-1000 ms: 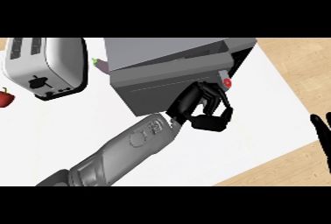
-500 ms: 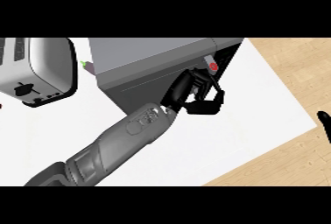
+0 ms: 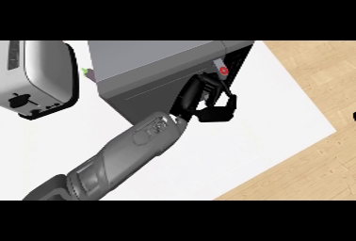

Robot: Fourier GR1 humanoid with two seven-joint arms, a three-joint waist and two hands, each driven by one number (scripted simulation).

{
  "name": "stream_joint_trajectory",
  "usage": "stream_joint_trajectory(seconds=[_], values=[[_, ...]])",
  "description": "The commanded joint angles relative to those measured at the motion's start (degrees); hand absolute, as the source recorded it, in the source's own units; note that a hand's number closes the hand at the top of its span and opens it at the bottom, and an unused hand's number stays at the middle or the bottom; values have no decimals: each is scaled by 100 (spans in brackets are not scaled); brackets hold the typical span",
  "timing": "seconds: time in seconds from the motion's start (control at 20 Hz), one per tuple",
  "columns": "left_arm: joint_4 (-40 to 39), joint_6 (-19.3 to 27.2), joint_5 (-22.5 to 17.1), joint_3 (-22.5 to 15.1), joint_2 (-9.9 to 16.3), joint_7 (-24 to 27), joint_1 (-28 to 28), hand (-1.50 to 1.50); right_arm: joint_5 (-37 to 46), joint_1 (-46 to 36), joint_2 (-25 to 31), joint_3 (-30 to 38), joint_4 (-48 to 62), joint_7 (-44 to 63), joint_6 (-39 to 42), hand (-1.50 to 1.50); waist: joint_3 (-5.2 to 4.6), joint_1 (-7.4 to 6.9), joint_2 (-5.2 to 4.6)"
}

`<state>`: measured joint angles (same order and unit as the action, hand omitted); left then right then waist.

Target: Pick up the milk, place it into the microwave and close the microwave

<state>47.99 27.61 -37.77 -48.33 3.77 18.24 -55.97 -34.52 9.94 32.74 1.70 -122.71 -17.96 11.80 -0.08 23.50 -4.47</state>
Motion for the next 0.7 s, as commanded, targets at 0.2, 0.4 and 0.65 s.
stream_joint_trajectory(seconds=[0.2, 0.4, 0.65], values=[[-170, 128, -125, -5, -357, 24, -572, 150, -118, -163, 266, 210, -3, 187, 62, -150, 10, 221, -63], [-169, 243, -191, -22, -355, 54, -577, 150, -212, -228, 365, 343, 54, 248, 83, -150, 15, 226, -58], [-155, 372, -256, -77, -355, 93, -594, 150, -452, -297, 400, 391, 58, 330, 122, -150, 22, 272, -56]])
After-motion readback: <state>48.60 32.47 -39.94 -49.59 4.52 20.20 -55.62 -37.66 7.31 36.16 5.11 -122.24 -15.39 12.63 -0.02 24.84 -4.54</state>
